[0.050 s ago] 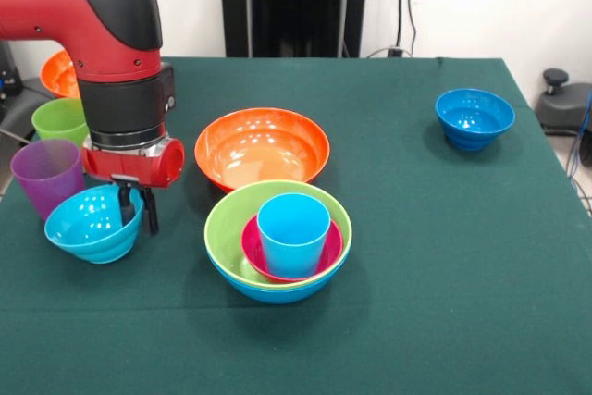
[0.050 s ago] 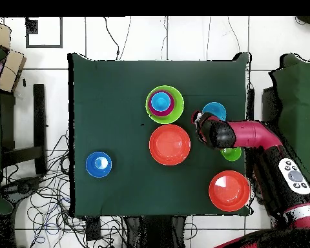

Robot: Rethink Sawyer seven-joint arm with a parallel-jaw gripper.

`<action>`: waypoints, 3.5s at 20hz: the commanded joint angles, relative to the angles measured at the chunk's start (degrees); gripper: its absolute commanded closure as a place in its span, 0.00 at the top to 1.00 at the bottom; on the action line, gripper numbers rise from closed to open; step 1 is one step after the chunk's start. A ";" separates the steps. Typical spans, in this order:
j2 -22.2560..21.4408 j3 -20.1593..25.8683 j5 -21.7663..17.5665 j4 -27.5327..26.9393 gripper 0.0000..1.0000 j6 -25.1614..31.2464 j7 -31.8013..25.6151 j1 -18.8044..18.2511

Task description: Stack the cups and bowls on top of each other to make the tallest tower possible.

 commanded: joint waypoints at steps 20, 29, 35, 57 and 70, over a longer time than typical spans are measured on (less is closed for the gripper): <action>-7.87 3.66 9.98 -8.62 0.00 30.60 -16.42 6.97; -11.40 1.79 11.80 -6.68 0.00 30.85 -5.03 13.30; -14.20 -1.32 12.04 -6.78 0.00 31.57 0.62 18.99; -11.67 -17.11 -2.69 -18.46 0.00 39.07 4.49 39.15; -8.13 -20.73 -0.13 -20.46 0.00 36.61 8.69 41.87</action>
